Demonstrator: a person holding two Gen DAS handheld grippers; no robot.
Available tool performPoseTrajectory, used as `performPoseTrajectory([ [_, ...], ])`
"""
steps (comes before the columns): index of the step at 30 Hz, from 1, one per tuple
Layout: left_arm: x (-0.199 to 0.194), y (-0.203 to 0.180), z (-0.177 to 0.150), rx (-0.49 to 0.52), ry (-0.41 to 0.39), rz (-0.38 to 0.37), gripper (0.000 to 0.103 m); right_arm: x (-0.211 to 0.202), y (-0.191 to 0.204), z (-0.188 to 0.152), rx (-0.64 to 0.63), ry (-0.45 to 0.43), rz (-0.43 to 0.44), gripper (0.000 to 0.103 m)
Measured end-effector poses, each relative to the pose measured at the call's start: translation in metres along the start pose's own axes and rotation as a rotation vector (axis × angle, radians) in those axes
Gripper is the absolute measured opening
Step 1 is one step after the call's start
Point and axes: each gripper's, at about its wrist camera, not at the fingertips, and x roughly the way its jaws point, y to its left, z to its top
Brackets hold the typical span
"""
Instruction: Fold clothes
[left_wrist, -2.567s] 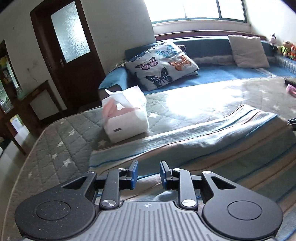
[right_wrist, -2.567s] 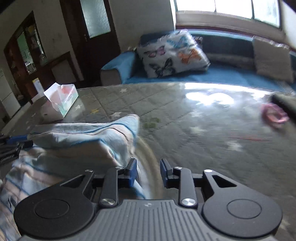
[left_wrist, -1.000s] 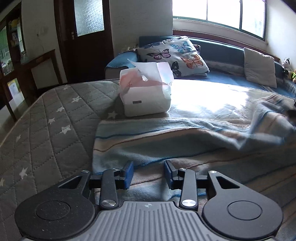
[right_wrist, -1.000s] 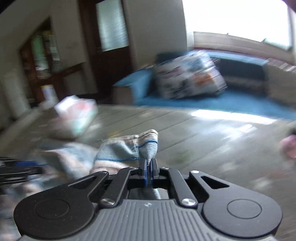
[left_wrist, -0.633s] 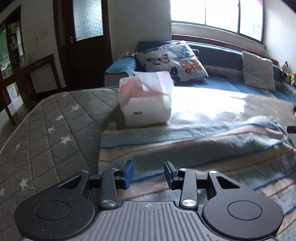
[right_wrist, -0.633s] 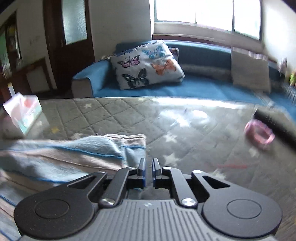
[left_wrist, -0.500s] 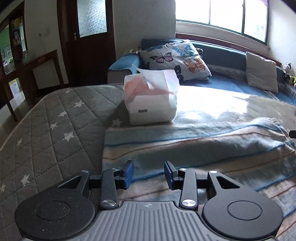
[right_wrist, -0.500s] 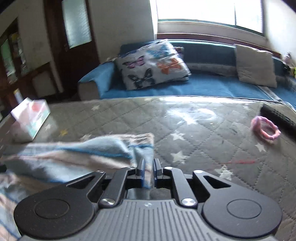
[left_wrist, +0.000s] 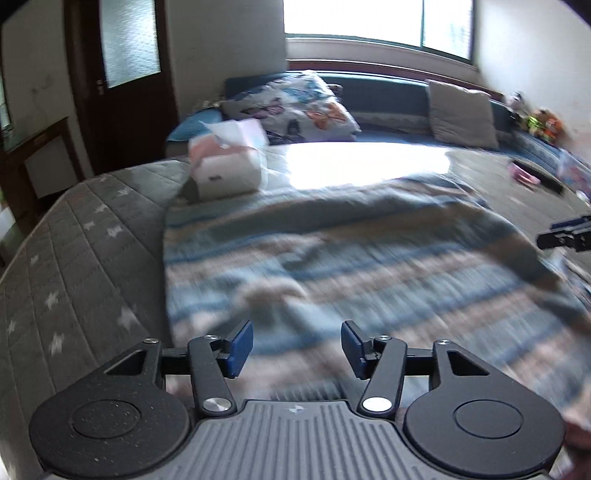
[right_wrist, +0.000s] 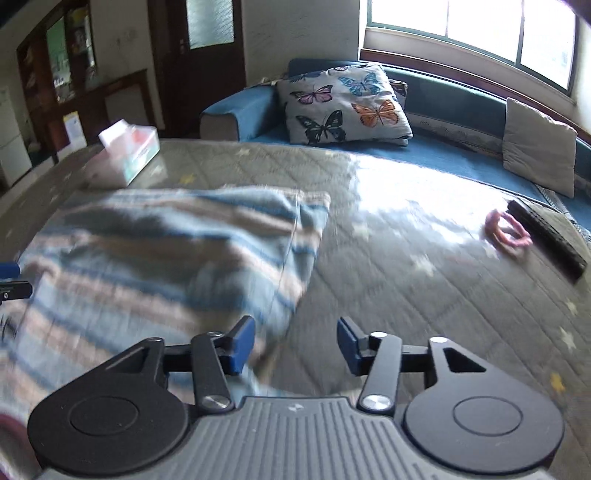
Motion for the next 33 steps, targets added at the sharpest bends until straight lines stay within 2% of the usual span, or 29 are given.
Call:
performPoseTrajectory([
  [4, -0.027, -0.02, -0.028, 0.06, 0.013, -0.044, 0.066, -0.027, -0.001, -0.029, -0.005, 0.017, -0.001, 0.057],
  [9, -0.062, -0.037, -0.065, 0.105, 0.023, -0.085, 0.066, -0.061, -0.01, -0.07, -0.001, 0.03, -0.026, 0.059],
  [15, -0.085, -0.062, -0.093, 0.215, 0.013, -0.114, 0.065, -0.085, -0.031, -0.108, 0.097, 0.029, -0.048, 0.059],
  [17, -0.085, -0.067, -0.097, 0.238, 0.01, -0.114, 0.057, -0.087, -0.035, -0.115, 0.123, 0.024, -0.046, 0.059],
  [20, -0.084, -0.07, -0.096, 0.248, 0.006, -0.122, 0.038, -0.088, -0.04, -0.122, 0.159, 0.008, -0.041, 0.057],
  [22, -0.083, -0.071, -0.096, 0.25, 0.009, -0.111, 0.018, -0.087, -0.043, -0.123, 0.186, -0.009, -0.036, 0.055],
  [23, -0.082, -0.07, -0.097, 0.25, 0.012, -0.106, 0.016, -0.088, -0.045, -0.123, 0.202, -0.019, -0.042, 0.054],
  [25, -0.083, -0.069, -0.098, 0.249, 0.013, -0.109, 0.007, -0.088, -0.049, -0.123, 0.235, -0.04, -0.051, 0.05],
  [29, -0.09, -0.069, -0.1, 0.266, 0.002, -0.111, 0.002, -0.083, -0.055, -0.124, 0.277, -0.058, -0.064, 0.042],
  [31, -0.093, -0.068, -0.101, 0.275, -0.003, -0.111, 0.001, -0.082, -0.054, -0.125, 0.269, -0.057, -0.082, 0.024],
  [32, -0.094, -0.069, -0.101, 0.28, -0.004, -0.111, 0.001, -0.082, -0.053, -0.125, 0.262, -0.054, -0.09, 0.018],
  [33, -0.096, -0.069, -0.101, 0.284, -0.006, -0.112, 0.001, -0.083, -0.054, -0.127, 0.27, -0.052, -0.092, 0.004],
])
